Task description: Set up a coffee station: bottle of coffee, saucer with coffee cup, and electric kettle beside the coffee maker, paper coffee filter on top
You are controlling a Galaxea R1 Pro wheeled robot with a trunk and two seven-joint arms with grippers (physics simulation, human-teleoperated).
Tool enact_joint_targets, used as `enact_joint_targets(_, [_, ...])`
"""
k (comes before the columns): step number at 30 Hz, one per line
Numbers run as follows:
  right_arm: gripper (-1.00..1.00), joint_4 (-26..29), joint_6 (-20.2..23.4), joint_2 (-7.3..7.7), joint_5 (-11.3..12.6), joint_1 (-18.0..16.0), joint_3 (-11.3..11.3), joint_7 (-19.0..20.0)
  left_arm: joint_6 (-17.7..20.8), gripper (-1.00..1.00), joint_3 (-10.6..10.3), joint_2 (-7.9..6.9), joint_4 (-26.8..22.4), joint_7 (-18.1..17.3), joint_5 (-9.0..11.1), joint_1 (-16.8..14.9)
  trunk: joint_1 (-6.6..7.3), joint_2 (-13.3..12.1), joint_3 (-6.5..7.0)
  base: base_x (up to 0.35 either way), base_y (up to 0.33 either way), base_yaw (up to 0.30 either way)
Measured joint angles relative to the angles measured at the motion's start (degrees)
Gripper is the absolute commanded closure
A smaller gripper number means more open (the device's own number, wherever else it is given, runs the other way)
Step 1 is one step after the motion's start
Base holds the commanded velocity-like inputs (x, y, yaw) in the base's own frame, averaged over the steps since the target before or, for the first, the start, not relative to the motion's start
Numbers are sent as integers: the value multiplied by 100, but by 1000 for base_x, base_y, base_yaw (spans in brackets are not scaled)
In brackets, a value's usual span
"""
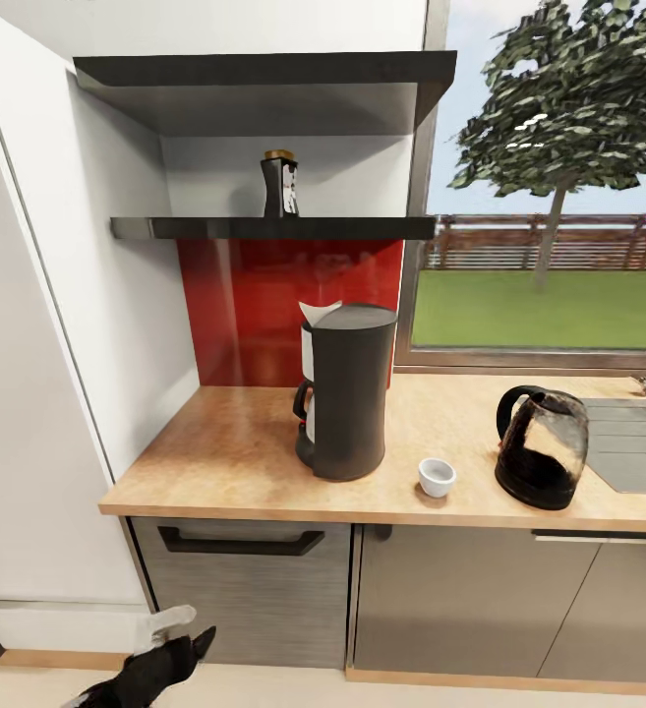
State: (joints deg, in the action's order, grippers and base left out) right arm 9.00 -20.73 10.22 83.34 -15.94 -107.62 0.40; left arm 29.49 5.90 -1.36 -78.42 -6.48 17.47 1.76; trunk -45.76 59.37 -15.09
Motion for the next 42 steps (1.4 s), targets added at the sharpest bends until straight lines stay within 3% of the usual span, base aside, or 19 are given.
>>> enact_joint_targets(5, [-100, -23, 0, -10, 5, 0, -1, 7, 156, -100, -1, -219, -271, -634, -8, 0, 0, 0, 0, 0, 0, 0])
enact_joint_targets(6, [-100, -26, 4, -13, 6, 0, -1, 9, 180, -100, -1, -301, -318, -946, -14, 0, 0, 0, 0, 0, 0, 0])
enact_joint_targets(9, [-100, -25, 6, -16, 7, 0, -1, 10, 189, -100, -1, -343, -337, -1111, -24, 0, 0, 0, 0, 0, 0, 0])
enact_joint_targets(14, [-100, -26, 6, -23, 7, 0, -1, 8, 208, -100, 0, -557, -361, -1368, -37, 0, 0, 0, 0, 0, 0, 0])
enact_joint_targets(15, [-100, -30, 2, -20, 8, 0, 0, 1, 607, -100, -10, -816, -377, -2190, -65, -247, -1, -1, 3, 0, 0, 0])
enact_joint_targets(21, [-100, -37, 1, -17, 7, 0, 4, 0, 715, -100, -54, -900, -425, -3568, -485, -656, -1, 0, 2, 0, 0, 0])
enact_joint_targets(23, [-100, -42, 0, -16, 8, 0, 8, 0, 753, -100, -70, -913, -550, -4355, -655, -1078, -1, -1, 3, 0, 0, 0])
enact_joint_targets(26, [-100, -43, 0, -16, 7, 0, 8, 2, 812, -100, -76, -915, -619, -4642, -702, -1366, 0, -1, 2, 0, 0, 0])
enact_joint_targets(30, [-100, -42, -9, -16, -6, 0, 5, 2, 1782, -100, -82, -894, -808, -5966, -709, -2407, 0, -1, 3, 0, 0, 0])
enact_joint_targets(32, [-100, -54, -11, -9, -7, 0, 3, 1, 2021, -100, -88, -829, -849, -6312, -715, -2814, 0, -1, 3, 0, 0, 0])
enact_joint_targets(38, [-100, -69, -9, -6, -10, 0, 0, -7, 2580, -100, -96, -665, -873, -6525, -723, -3904, 0, -1, 2, 0, 0, 0])
enact_joint_targets(42, [-100, -77, -9, 0, -10, 0, 0, -8, 2682, -100, -168, -401, -853, -6541, -730, -4662, 0, 0, 2, 0, 0, 0])
